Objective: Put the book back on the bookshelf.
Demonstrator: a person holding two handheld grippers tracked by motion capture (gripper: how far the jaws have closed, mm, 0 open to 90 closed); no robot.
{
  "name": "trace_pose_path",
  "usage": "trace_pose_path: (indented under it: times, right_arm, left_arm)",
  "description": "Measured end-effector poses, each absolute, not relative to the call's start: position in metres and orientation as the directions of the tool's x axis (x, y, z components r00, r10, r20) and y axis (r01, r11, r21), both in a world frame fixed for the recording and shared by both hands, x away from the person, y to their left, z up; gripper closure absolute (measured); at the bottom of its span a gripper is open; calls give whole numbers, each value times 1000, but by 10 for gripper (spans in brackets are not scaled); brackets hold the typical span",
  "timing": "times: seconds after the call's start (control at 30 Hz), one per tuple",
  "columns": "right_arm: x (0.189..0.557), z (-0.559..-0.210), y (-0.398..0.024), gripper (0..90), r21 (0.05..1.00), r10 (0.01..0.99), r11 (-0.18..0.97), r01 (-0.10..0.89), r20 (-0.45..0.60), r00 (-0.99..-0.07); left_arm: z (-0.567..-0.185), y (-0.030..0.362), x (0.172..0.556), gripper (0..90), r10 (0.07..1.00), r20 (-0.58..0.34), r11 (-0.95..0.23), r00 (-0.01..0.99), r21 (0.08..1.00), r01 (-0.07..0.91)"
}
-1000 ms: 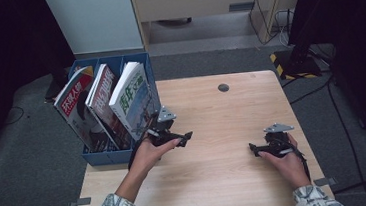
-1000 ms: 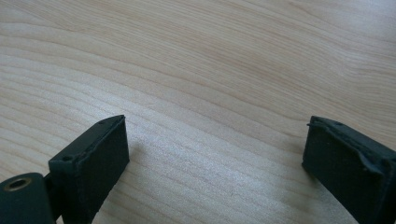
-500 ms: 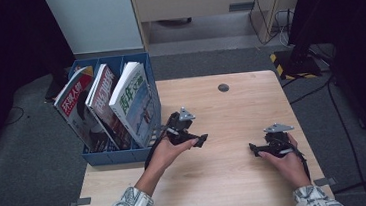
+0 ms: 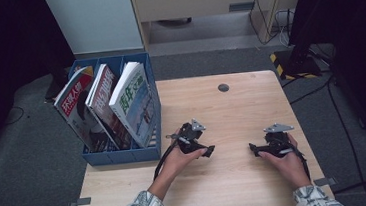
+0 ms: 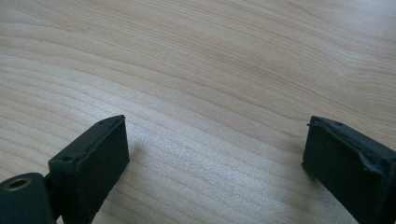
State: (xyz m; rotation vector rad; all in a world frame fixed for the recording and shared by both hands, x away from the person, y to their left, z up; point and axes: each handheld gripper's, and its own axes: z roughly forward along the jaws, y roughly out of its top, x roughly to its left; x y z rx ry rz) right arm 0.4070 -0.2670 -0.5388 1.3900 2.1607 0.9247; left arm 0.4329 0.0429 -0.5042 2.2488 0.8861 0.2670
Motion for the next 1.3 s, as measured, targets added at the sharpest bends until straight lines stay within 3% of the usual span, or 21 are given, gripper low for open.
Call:
trace_pose_path:
  times: [0.4, 1.3]
  right_arm:
    - [407, -539, -267, 71, 717, 907, 284, 637, 14, -420]
    - [406, -539, -267, 68, 717, 909, 285, 636, 9, -418]
  left_arm:
    - [-527, 46, 439, 70, 711, -31, -515, 702, 657, 550]
    - [-537, 57, 427, 50, 744, -7, -468, 668, 709, 528]
